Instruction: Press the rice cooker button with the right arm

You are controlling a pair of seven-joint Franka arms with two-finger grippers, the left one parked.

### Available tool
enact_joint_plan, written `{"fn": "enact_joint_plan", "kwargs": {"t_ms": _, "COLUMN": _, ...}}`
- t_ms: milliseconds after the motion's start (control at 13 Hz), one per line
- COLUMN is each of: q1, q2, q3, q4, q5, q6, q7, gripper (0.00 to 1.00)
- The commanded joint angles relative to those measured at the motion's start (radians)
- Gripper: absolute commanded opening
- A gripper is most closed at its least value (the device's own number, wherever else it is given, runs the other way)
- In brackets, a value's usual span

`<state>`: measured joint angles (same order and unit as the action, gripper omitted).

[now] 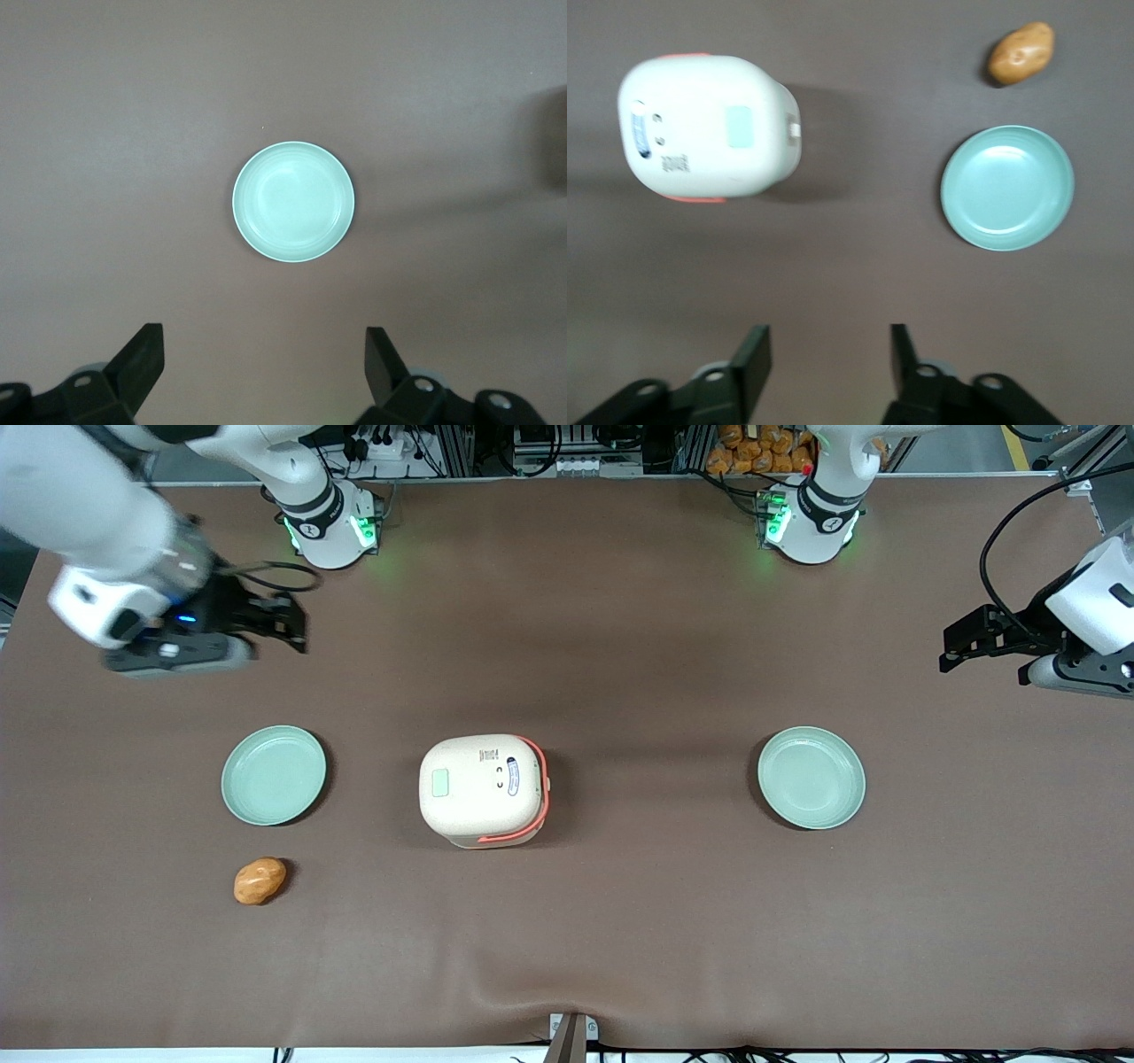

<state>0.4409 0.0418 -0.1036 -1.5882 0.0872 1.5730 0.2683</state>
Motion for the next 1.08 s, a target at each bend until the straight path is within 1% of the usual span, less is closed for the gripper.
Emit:
{"fn": "enact_joint_plan", "kwargs": {"t_ms": 0, "q1": 0.053, "q2": 0.076, "q3": -0.01, "q4": 0.024, "q5": 0.008, "q6": 0.053, "q7": 0.077, "gripper": 0.0}}
{"fn": "enact_joint_plan", "kwargs": {"t_ms": 231, "q1": 0.082, "q2": 0.148, "q3": -0.01, "q4": 0.024, "q5": 0.006, "q6": 0.145, "q7": 0.097, "gripper": 0.0}}
{"fn": "enact_joint_plan", "kwargs": {"t_ms": 846, "q1": 0.09, "q2": 0.328, "q3": -0.01, "q4": 0.025, "q5": 0.005, "q6": 0.39, "q7": 0.1, "gripper": 0.0}}
{"fn": "enact_joint_plan", "kwargs": {"t_ms": 1000, "q1": 0.102, "q2": 0.361, "q3": -0.01, "q4": 0.027, "q5": 0.0, "q6": 0.421, "q7": 0.1, "gripper": 0.0}}
